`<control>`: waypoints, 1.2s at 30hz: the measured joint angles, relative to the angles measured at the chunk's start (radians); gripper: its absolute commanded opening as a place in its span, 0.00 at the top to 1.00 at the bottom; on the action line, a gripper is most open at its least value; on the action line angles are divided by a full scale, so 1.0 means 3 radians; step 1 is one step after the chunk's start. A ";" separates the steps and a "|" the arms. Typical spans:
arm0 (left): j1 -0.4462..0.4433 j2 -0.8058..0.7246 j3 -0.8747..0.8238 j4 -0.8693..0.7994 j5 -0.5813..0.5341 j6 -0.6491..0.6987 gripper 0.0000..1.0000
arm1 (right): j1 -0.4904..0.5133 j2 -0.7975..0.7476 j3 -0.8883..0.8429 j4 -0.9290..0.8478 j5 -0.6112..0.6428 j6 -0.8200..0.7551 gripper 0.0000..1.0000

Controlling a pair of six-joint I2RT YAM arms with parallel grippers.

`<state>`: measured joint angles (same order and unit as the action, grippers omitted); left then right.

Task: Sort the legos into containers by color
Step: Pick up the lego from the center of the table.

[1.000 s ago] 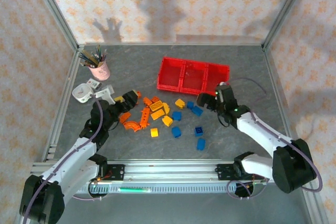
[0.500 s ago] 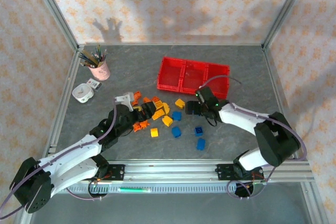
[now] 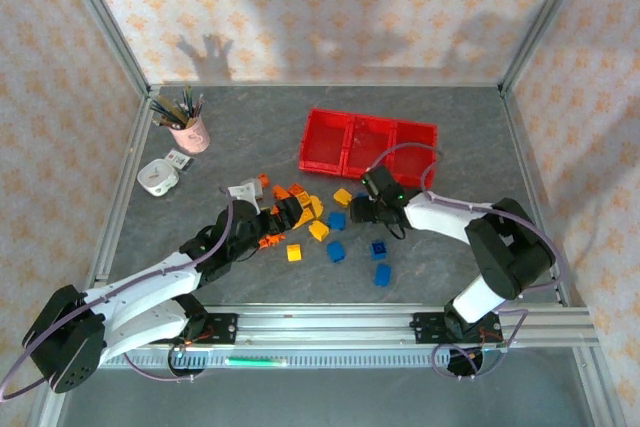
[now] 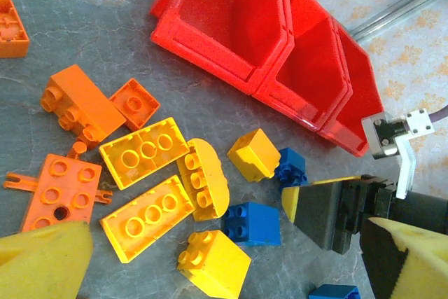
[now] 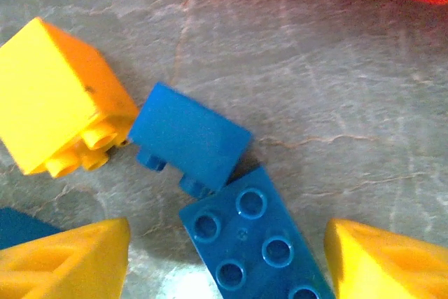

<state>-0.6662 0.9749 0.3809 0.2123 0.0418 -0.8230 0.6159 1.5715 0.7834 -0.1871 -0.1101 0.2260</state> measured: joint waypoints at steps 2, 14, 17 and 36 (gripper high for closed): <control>0.0000 -0.0001 0.0000 0.0000 -0.0010 -0.0005 0.01 | 0.0079 -0.0005 -0.0006 -0.0004 0.0046 0.0009 0.32; 0.0000 -0.0029 0.0001 0.0000 -0.0022 -0.0031 0.01 | 0.0170 0.0028 -0.0003 -0.0117 0.0411 0.0057 0.52; 0.0000 -0.0029 0.0013 0.0000 -0.0022 -0.0038 0.01 | 0.0170 0.0089 0.0010 -0.0114 0.0418 0.0031 0.58; 0.0001 -0.0108 0.0123 -0.0155 -0.0098 -0.0022 0.01 | 0.0172 -0.0351 0.0298 -0.0553 0.0404 0.0008 0.73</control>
<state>-0.6659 0.9424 0.4179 0.1658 0.0124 -0.8295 0.6674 1.4662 0.8726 -0.3531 0.0113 0.2283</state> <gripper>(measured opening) 0.993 0.308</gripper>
